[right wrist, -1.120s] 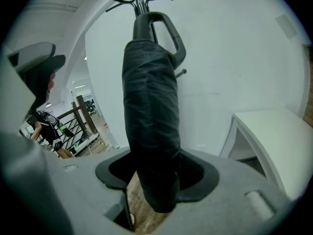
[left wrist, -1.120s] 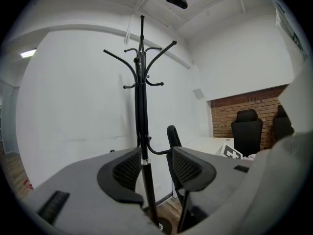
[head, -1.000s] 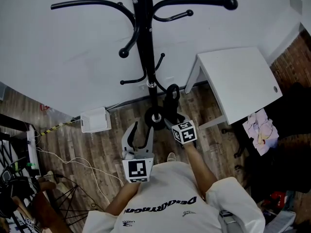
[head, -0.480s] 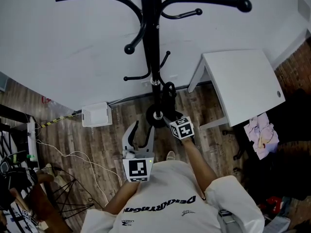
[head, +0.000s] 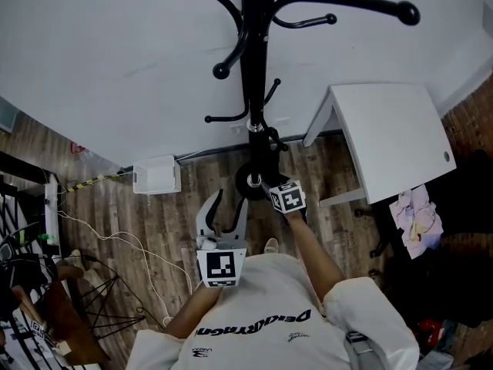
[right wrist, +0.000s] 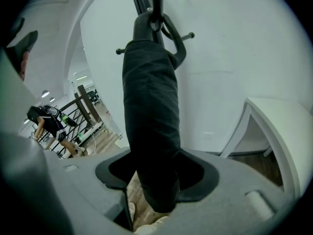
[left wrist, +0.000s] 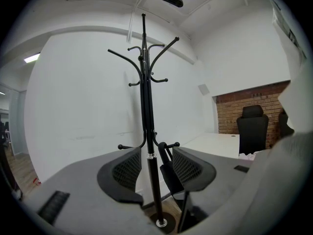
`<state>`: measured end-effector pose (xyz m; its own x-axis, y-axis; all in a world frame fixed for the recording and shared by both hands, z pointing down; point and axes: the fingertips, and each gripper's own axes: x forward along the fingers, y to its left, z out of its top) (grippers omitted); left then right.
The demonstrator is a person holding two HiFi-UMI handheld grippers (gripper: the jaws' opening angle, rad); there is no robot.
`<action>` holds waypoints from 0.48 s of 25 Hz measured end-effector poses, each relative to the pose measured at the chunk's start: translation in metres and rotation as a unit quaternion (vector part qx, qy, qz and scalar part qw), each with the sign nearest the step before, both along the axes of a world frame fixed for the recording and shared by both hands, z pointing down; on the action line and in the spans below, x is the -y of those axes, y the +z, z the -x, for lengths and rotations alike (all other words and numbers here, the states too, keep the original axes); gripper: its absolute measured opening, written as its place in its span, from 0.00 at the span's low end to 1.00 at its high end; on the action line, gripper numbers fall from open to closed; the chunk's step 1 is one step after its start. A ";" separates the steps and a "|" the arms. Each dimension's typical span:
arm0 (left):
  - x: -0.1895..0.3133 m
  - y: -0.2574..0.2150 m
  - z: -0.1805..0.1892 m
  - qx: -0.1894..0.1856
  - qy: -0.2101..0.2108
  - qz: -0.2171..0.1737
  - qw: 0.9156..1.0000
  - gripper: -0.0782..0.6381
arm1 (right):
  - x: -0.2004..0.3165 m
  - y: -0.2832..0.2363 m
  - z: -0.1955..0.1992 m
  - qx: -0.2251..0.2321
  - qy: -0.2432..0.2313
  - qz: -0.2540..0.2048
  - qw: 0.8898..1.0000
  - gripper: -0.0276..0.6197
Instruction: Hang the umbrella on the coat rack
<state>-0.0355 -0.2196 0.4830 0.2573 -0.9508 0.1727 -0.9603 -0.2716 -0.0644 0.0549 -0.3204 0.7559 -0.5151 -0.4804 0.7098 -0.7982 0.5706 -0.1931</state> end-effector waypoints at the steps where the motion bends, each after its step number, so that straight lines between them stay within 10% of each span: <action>1: -0.001 0.000 0.000 0.001 0.000 0.000 1.000 0.38 | 0.001 0.003 0.001 -0.001 0.000 0.002 1.000 0.41; 12: -0.011 0.008 0.015 0.005 -0.015 0.013 1.000 0.38 | 0.035 0.024 0.021 -0.014 -0.015 -0.012 1.000 0.41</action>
<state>-0.0505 -0.2081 0.4911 0.2260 -0.9534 0.2001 -0.9676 -0.2435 -0.0674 0.0342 -0.3557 0.7798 -0.5099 -0.4812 0.7130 -0.7854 0.5986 -0.1576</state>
